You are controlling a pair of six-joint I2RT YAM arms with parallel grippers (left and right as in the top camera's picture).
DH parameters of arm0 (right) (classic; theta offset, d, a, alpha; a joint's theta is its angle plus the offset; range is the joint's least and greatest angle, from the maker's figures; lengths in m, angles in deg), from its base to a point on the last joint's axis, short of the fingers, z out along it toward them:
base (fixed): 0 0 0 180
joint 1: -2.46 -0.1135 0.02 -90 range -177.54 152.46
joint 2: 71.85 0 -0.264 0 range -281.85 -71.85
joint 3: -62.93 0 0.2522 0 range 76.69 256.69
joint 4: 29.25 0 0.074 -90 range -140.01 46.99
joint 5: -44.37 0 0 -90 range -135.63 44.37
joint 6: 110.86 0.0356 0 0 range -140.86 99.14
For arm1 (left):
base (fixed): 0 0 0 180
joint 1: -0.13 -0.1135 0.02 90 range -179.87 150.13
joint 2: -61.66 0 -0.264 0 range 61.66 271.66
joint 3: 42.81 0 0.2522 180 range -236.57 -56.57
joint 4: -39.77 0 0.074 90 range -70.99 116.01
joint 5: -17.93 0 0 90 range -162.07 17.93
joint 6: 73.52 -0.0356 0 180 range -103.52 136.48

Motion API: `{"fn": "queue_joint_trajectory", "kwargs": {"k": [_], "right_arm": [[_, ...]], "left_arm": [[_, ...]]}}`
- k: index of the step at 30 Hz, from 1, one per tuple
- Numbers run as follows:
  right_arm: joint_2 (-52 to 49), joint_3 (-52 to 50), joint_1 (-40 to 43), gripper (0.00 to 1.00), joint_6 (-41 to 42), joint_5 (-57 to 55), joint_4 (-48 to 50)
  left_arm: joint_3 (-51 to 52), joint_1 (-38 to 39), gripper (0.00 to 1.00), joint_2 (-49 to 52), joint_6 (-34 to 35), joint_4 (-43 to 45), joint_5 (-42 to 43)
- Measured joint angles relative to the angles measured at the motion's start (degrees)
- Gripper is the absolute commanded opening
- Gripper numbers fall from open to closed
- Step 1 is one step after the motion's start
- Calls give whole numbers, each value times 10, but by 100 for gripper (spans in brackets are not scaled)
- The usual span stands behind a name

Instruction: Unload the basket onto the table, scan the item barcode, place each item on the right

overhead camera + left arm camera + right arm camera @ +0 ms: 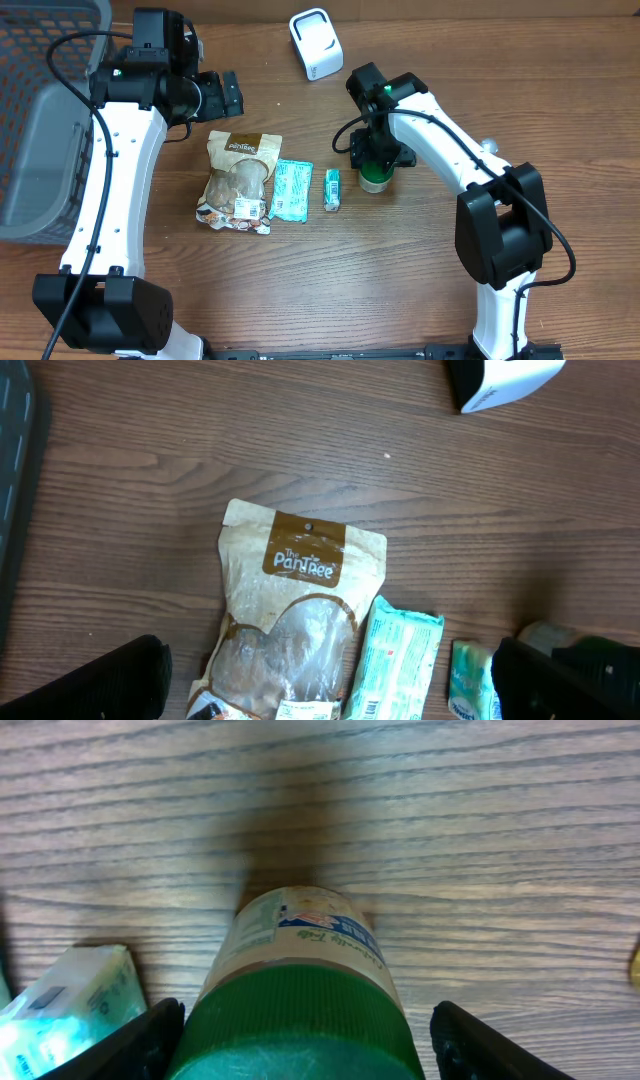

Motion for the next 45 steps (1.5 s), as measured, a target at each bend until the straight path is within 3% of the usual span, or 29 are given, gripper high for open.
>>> {"fn": "queue_joint_trajectory", "kwargs": {"k": [3, 6, 8, 9, 27, 45], "right_arm": [[0, 0, 2, 77, 1, 0, 0], [0, 0, 2, 87, 2, 0, 1], [0, 0, 2, 99, 2, 0, 5], [0, 0, 2, 100, 4, 0, 12], [0, -50, 2, 99, -58, 3, 47], [0, -66, 2, 84, -61, 3, 64]], "left_arm": [[0, 0, 100, 0, 0, 0, 0], [0, 0, 100, 0, 0, 0, 0], [0, 0, 100, 0, 0, 0, 0], [0, 0, 100, 0, 0, 0, 0], [0, 0, 100, 0, 0, 0, 0], [0, 0, 100, 0, 0, 0, 0]]}}
